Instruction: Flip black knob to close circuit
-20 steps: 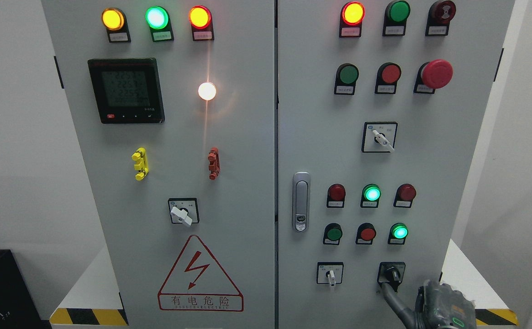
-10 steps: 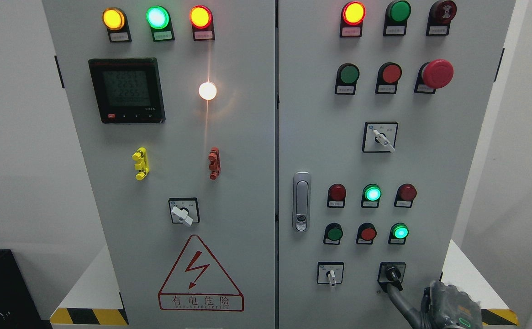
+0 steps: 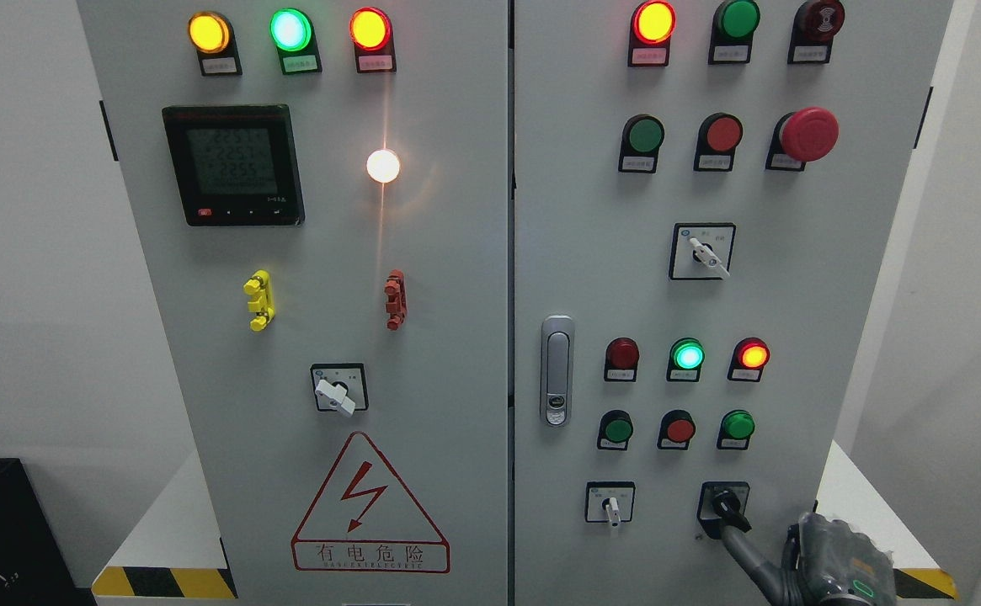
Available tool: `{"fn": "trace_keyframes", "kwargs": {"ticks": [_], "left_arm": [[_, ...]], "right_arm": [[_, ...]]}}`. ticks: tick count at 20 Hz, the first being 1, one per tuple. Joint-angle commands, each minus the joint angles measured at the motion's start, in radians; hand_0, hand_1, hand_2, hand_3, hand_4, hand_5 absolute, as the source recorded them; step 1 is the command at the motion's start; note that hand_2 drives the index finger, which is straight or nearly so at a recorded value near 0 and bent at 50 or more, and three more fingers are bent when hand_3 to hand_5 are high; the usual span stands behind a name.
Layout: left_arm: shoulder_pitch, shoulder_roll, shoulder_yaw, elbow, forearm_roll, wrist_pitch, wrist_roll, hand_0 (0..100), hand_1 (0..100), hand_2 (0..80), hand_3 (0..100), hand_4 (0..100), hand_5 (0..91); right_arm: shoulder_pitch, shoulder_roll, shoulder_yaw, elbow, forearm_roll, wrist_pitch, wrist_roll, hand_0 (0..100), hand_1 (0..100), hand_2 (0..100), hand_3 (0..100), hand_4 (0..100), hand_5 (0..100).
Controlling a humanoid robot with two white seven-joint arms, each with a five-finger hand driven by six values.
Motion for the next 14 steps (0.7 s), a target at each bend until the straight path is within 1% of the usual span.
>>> {"fn": "trace_keyframes", "kwargs": {"ticks": [1, 3, 14], "left_arm": [[0.022, 0.000, 0.000, -0.023, 0.000, 0.000, 0.000, 12, 56, 0.0, 0, 0, 0.0], [0.022, 0.000, 0.000, -0.023, 0.000, 0.000, 0.000, 12, 56, 0.0, 0, 0, 0.0], [0.022, 0.000, 0.000, -0.023, 0.000, 0.000, 0.000, 12, 56, 0.0, 0, 0, 0.0]], "right_arm": [[-0.006, -0.001, -0.020, -0.004, -0.001, 0.002, -0.001, 0, 0, 91, 100, 93, 100], [-0.008, -0.001, -0.020, -0.010, -0.001, 0.002, 0.007, 0, 0, 91, 100, 93, 100], [0.002, 0.000, -0.016, -0.030, -0.005, 0.002, 0.007, 0, 0, 91, 100, 93, 100]]}}
